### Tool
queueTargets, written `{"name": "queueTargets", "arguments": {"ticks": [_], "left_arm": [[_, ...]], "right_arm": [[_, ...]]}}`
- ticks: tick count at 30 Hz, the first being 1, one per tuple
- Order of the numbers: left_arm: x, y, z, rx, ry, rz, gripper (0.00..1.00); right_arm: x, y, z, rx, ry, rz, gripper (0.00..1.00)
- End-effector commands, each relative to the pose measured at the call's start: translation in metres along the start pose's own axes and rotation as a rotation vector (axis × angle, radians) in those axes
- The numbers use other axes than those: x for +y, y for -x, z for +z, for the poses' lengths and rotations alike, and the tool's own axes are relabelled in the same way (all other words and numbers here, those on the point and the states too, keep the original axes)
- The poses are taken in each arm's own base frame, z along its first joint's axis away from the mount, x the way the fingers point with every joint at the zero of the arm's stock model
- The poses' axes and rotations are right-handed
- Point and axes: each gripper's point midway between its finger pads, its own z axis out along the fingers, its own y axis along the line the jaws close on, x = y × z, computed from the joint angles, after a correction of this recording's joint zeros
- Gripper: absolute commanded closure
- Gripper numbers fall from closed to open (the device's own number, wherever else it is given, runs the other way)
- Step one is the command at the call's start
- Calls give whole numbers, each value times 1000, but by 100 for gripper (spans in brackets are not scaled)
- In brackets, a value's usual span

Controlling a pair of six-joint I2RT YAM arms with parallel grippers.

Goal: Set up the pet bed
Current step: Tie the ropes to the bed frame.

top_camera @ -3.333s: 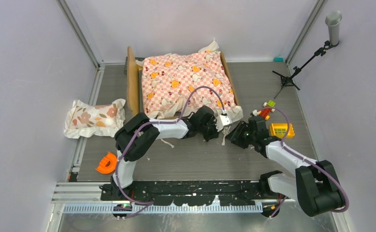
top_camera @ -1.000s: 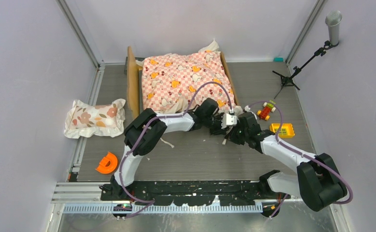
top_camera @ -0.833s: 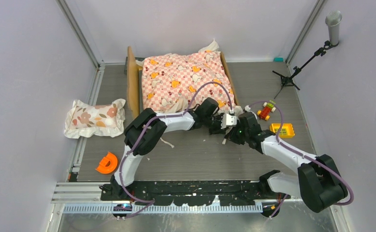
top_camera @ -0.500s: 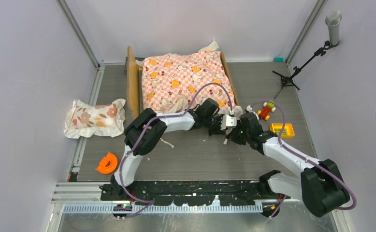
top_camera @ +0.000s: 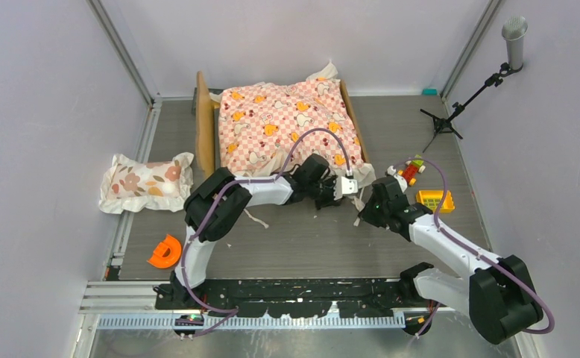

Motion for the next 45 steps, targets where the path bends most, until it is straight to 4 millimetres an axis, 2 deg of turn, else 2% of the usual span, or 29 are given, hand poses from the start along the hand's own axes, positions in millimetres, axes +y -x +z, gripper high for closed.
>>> {"name": "queueTargets", "arguments": {"ticks": [1, 4, 10, 16, 19, 22, 24, 28, 33, 36, 40, 45], "left_arm": [[12, 37, -14, -121, 37, 41, 99], [11, 44, -12, -151, 25, 22, 85], [10, 52, -10, -176, 4, 6, 83], [12, 46, -10, -153, 26, -17, 85], [15, 43, -11, -139, 47, -36, 87], [17, 43, -12, -140, 64, -43, 90], [18, 42, -12, -144, 70, -48, 90], [20, 45, -11, -159, 82, -60, 83], [24, 47, -8, -153, 83, -75, 79], [25, 44, -5, -116, 73, -113, 78], [28, 55, -10, -163, 108, -193, 76], [20, 76, -31, -271, 135, -304, 61]], "right_arm": [[13, 17, -9, -45, 38, 10, 99], [21, 16, -13, -37, 79, -2, 99], [24, 20, -14, -44, 83, -8, 98], [24, 26, -9, -41, 47, -28, 64], [23, 36, -14, -68, 27, -35, 56], [15, 44, -16, -101, -18, -26, 56], [7, 48, -15, -115, -48, -10, 61], [-1, 55, -3, -115, -63, 18, 68], [0, 57, 17, -92, -52, 47, 68], [6, 60, 23, -92, -23, 54, 63], [10, 65, 25, -122, 7, 65, 62], [10, 67, 25, -134, 4, 59, 62]]}}
